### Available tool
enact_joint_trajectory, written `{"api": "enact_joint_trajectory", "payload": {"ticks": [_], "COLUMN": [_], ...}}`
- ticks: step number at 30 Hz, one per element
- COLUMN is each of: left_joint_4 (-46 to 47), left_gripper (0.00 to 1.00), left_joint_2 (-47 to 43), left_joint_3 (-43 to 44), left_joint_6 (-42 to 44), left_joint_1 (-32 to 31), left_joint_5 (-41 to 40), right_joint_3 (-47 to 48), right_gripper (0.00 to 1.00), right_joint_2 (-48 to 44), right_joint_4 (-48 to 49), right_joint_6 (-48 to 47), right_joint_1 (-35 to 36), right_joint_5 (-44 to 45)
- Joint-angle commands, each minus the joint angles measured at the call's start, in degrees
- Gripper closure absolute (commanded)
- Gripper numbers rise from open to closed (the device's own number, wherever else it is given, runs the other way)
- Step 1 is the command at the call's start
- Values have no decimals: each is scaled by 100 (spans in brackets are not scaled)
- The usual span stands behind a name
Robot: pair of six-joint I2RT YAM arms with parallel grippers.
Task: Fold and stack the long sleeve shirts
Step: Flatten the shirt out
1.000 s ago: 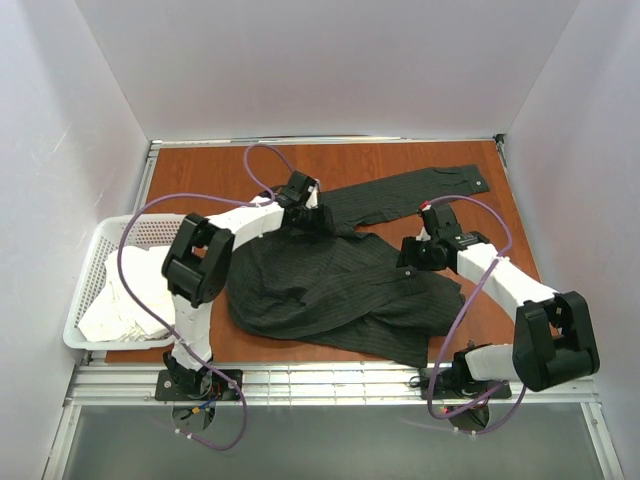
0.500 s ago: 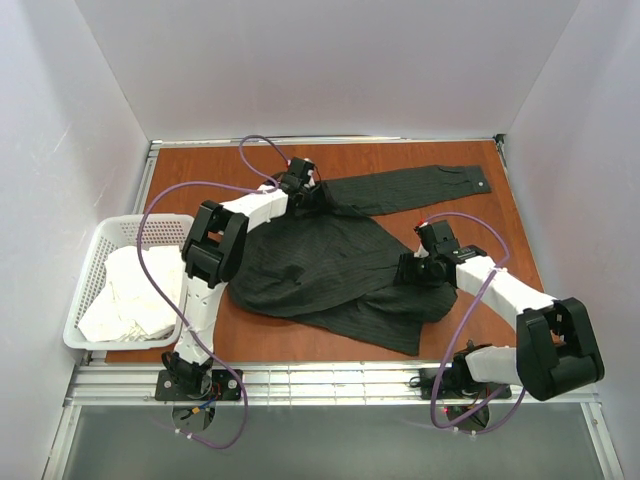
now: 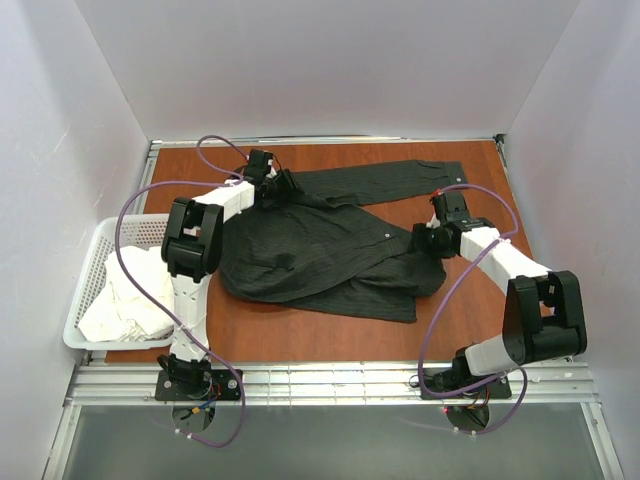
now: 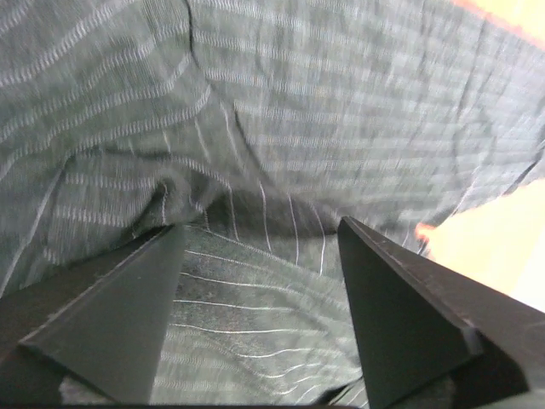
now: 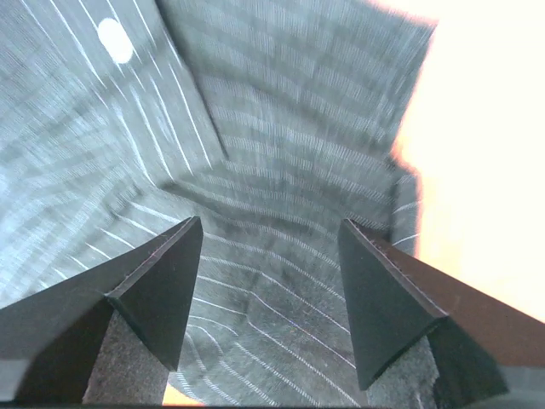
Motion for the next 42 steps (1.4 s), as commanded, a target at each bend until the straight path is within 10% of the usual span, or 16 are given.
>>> {"api": "enact_joint_trajectory", "payload": {"ticks": [1,19,29,36,42], "left_joint_4": [-611,-1042,-603,-549,-628], "left_gripper": [29,20,21,25,51], "left_joint_2": [-629,-2792,-3223,-2881,-2907], "left_joint_3": [-435,-1885,-2905,-3283,-3433], "left_joint_6": [596,3436,3076,3076,2927], "left_joint_1": [-114,-3779,-4026,-4026,-4026], "left_joint_5": [-145,-2044,-2071,-2123,-2457], "right_joint_3": [491,1097,1150,1439,2116], "right_gripper": [40,44,47,93,99], "right_joint_2": [-176,1246,1941,2327,2661], "right_joint_4": [-162,488,594,330,75], "right_joint_6": [-320,-1137,-1428,-1437,-1428], "right_joint_1": [-47,-883,-654,-636,-680], "right_joint_5": [541,-142,-187,463,596]}}
